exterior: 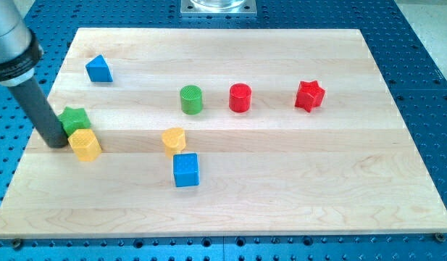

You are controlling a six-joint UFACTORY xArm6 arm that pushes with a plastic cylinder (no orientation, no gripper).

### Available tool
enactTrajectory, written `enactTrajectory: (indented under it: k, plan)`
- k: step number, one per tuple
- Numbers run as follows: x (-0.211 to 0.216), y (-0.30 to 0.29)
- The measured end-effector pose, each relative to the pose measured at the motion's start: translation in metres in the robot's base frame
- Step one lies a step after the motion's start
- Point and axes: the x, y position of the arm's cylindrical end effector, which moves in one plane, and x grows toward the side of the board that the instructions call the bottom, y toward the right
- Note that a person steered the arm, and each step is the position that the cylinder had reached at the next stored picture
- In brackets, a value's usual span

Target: Push the green star close to the green circle

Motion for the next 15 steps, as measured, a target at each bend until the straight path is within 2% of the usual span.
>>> enactTrajectory:
  k: [2, 8, 9, 10, 11, 14, 15]
  plan:
    - [-0.037, 0.036]
    - [-0.026, 0.036]
    - [-0.046, 0.054]
    - [-0.050, 0.048]
    - [-0.075, 0.010]
    - [-0.081, 0.107]
    - [-0.069, 0.085]
